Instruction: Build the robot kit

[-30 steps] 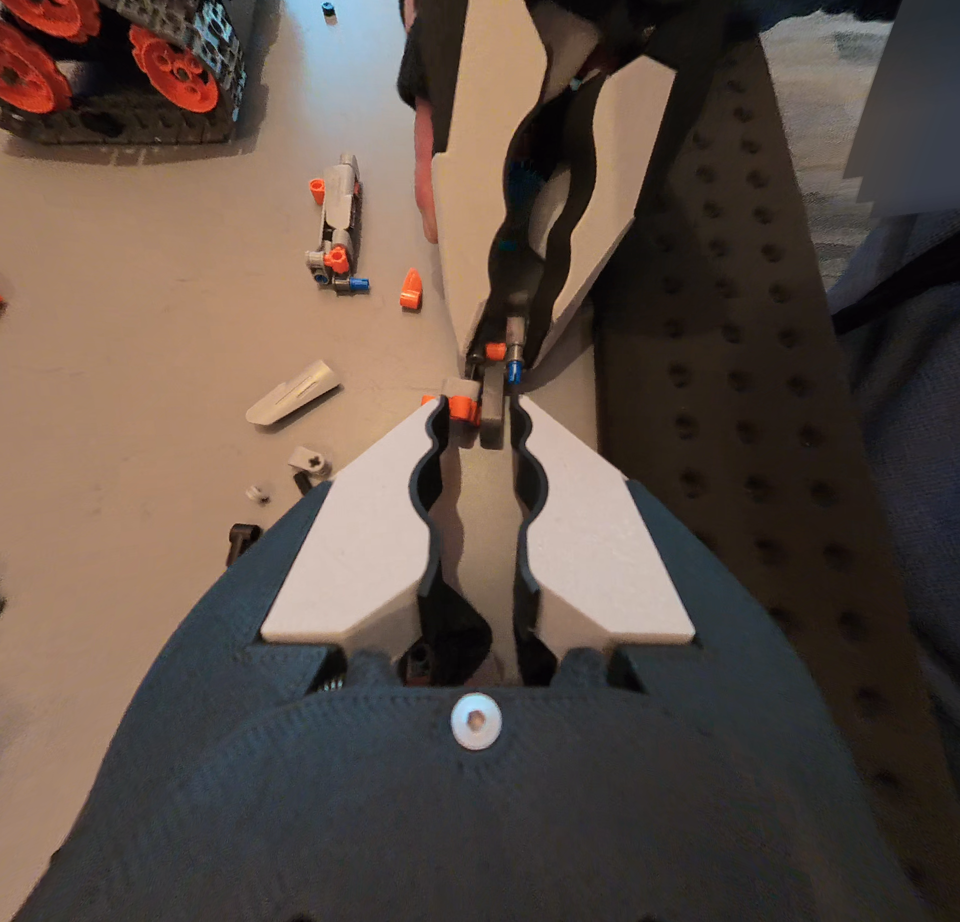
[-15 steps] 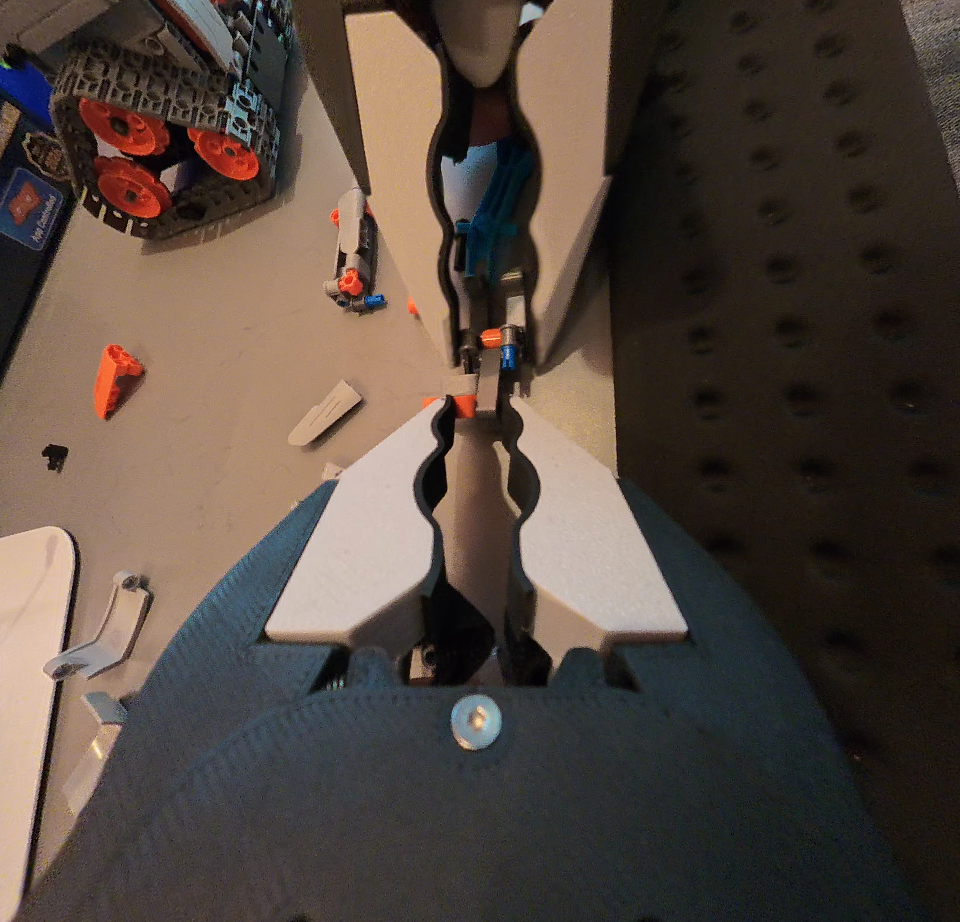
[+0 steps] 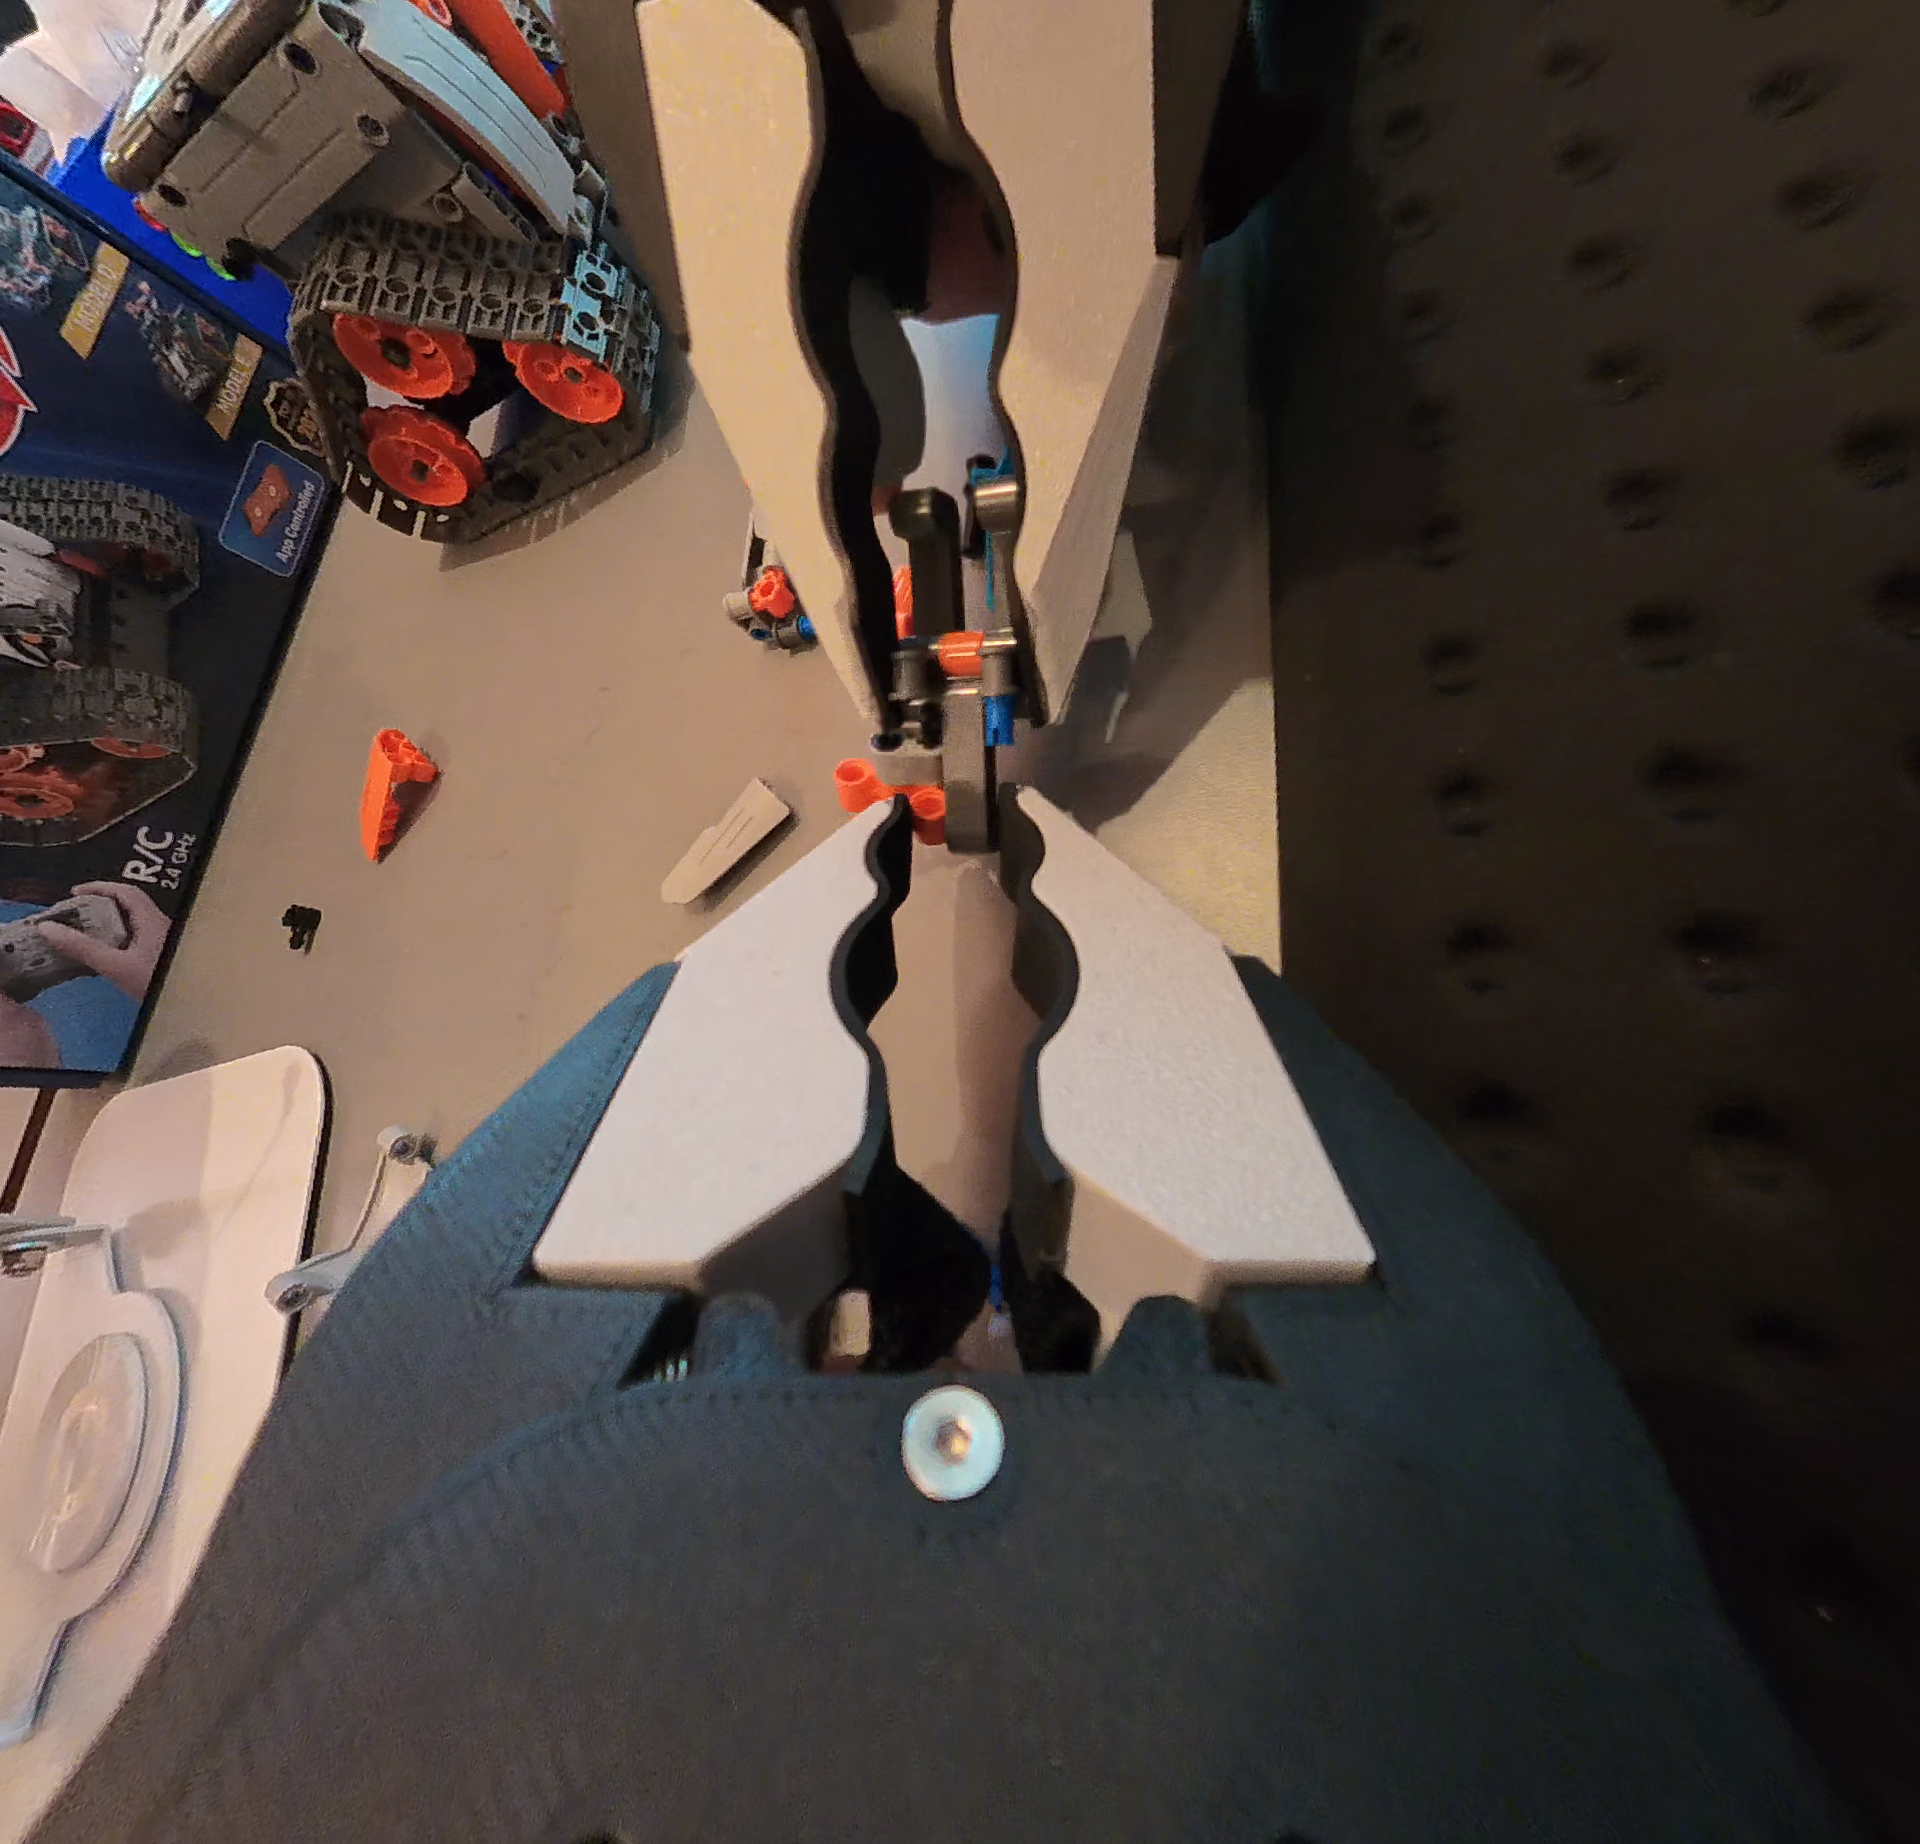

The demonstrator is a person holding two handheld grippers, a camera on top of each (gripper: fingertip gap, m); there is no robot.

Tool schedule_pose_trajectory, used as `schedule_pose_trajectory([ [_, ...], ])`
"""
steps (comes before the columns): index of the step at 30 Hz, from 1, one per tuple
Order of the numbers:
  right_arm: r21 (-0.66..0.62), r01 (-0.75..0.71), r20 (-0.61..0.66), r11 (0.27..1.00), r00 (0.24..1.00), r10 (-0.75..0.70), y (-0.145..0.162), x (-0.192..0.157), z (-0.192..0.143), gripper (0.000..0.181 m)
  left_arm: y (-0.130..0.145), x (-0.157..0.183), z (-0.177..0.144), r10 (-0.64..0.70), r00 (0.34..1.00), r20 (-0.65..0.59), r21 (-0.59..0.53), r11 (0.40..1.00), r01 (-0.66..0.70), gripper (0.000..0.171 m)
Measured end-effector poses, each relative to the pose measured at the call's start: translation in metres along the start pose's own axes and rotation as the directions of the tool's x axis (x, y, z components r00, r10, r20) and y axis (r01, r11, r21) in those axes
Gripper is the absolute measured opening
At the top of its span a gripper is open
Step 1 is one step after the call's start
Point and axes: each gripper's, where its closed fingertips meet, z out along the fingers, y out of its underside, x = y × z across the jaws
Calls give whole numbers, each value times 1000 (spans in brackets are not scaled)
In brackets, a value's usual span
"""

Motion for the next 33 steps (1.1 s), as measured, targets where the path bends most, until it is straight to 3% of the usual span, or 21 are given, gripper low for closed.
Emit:
schedule_pose_trajectory([
  [9, 96, -30, 23, 995, 999, 28, -18, -1, -3, 21, -5, 1, 3, -1, 1000, 5, 15, 1000, 0, 16],
  [20, -47, -6, 55, 999, 998, 9, 12, -5, -7, 22, -3, 4, 0, 31, 999, -18, -11, 999, -31, 14],
  [28, -95, 7, 84, 995, 996, 1, 21, -8, -7, 22, 7, -11, -10, -124, 983, -132, -55, 992, 117, 28],
  [33, -101, 11, 120, 995, 993, 1, 22, -13, -10, 23, 21, -27, 5, -57, 983, -172, -155, 987, 30, 34],
])
